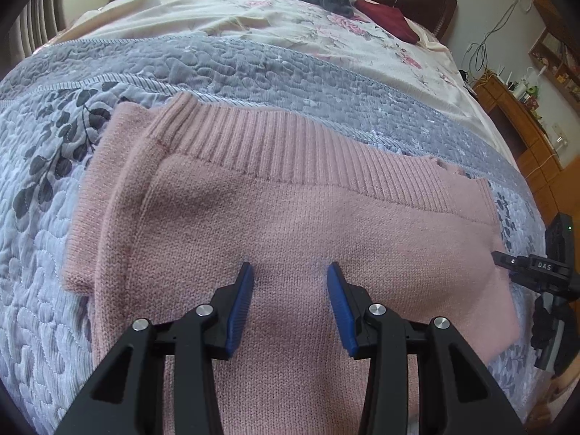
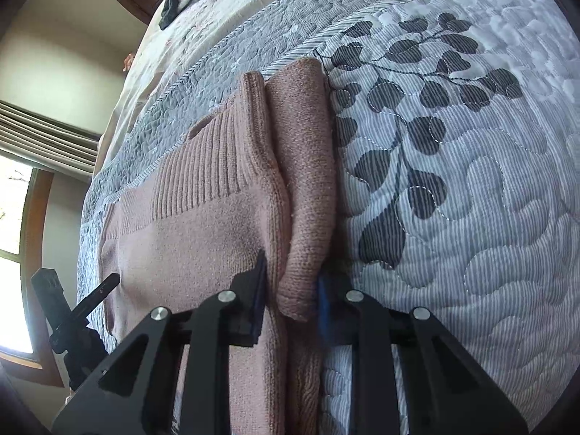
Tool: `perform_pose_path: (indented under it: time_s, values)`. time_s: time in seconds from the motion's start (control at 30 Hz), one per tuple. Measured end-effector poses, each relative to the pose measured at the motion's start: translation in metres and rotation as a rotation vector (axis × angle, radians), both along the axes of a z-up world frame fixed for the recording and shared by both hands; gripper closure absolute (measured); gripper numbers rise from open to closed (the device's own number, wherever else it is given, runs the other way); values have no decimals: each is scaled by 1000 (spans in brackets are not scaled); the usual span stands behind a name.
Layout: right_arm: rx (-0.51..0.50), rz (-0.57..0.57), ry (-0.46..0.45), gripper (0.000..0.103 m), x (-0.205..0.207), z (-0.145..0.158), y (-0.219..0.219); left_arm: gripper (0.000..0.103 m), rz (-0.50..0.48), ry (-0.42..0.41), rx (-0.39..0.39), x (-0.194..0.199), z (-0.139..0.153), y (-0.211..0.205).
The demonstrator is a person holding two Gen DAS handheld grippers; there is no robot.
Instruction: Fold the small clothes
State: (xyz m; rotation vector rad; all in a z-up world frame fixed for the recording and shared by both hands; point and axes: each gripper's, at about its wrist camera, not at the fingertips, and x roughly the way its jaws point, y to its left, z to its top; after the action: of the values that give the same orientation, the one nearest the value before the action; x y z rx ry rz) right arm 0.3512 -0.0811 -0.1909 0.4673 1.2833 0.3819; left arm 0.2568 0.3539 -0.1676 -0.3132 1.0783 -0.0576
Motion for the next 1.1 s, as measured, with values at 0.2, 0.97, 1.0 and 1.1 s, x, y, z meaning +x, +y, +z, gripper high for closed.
perform_pose_path:
  time_s: [0.2, 0.97, 1.0, 1.1]
  values:
    - [-6, 75, -55, 83, 2, 58, 38, 60, -29, -51, -4, -22, 28, 9]
    - [-78, 340, 28, 81, -3, 57, 252, 60, 16, -108, -175, -47, 46, 47]
    - [-58, 339, 48, 77, -2, 53, 254, 60, 21, -106, -187, -47, 45, 48]
    - [62, 308, 121, 71, 1, 42, 248, 60, 32, -102, -225, -45, 43, 49]
